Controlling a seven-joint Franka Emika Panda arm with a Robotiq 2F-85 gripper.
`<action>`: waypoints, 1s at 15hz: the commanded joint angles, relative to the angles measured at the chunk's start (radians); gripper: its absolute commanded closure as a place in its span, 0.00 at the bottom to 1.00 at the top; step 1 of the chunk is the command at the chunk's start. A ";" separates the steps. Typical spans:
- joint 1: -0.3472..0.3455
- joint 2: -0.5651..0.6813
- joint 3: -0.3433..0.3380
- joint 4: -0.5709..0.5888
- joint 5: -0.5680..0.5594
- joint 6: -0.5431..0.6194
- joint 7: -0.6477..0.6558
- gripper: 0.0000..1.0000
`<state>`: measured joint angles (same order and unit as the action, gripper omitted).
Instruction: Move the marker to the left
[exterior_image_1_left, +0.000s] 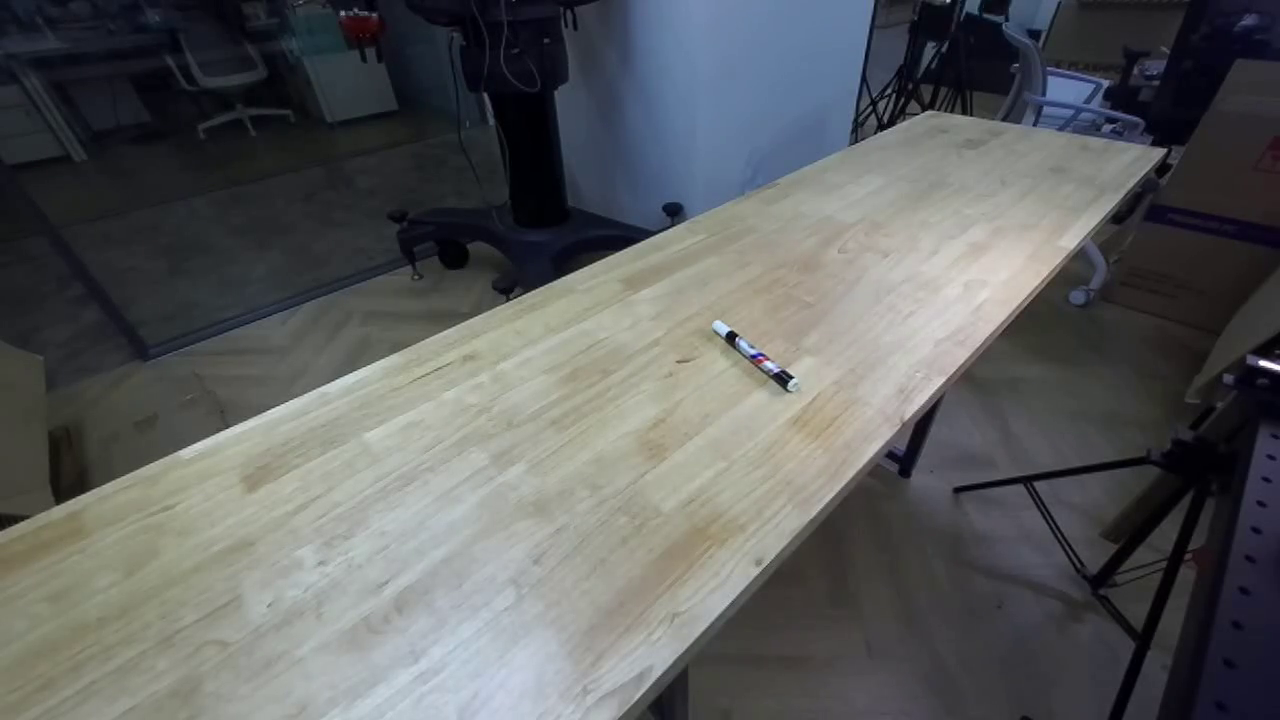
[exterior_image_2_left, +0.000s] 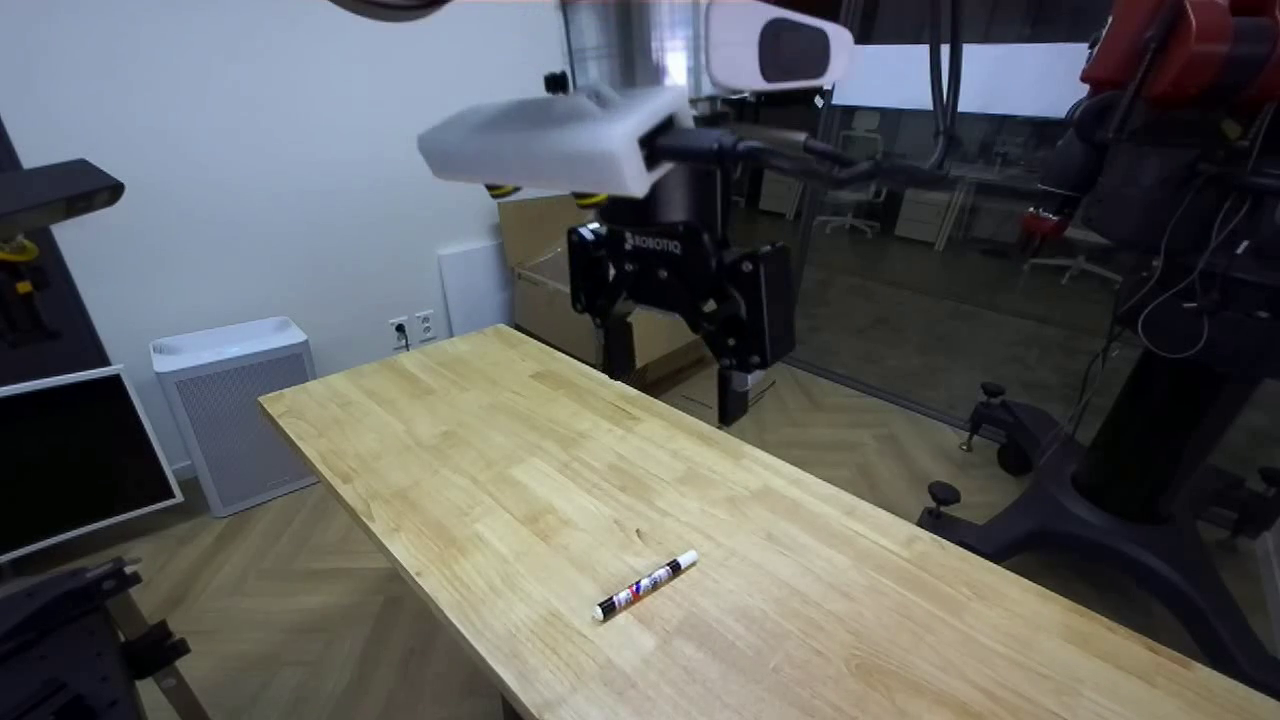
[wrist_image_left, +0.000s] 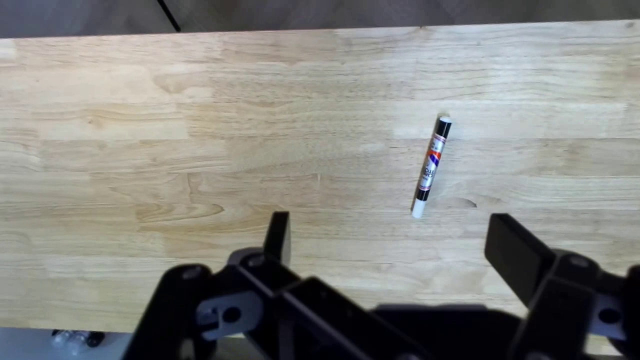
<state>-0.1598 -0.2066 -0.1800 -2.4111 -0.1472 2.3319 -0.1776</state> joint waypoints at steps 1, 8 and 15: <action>-0.001 0.030 0.002 0.021 0.001 -0.006 -0.001 0.00; 0.005 0.204 -0.023 0.174 0.123 -0.036 -0.124 0.00; -0.032 0.519 0.042 0.431 0.366 -0.068 -0.277 0.00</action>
<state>-0.1648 0.1703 -0.1810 -2.1292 0.1578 2.3207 -0.4176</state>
